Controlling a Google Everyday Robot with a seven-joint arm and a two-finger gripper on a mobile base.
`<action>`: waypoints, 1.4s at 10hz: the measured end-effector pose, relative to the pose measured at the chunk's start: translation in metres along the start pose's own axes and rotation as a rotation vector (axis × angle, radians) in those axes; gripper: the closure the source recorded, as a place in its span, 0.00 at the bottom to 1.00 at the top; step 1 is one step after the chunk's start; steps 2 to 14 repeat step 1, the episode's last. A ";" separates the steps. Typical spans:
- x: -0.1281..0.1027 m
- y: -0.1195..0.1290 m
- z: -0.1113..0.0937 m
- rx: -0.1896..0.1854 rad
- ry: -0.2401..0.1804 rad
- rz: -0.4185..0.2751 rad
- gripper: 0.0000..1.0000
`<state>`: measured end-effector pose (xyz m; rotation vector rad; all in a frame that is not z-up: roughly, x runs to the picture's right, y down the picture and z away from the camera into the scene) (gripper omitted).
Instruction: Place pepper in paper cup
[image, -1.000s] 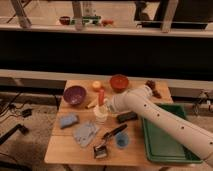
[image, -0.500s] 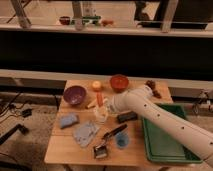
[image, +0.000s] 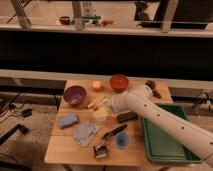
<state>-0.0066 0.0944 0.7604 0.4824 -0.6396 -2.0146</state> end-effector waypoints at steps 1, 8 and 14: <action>0.000 0.000 0.000 0.000 0.000 0.000 0.20; 0.000 0.000 0.000 0.000 0.000 0.000 0.20; 0.000 0.000 0.000 0.000 0.000 0.000 0.20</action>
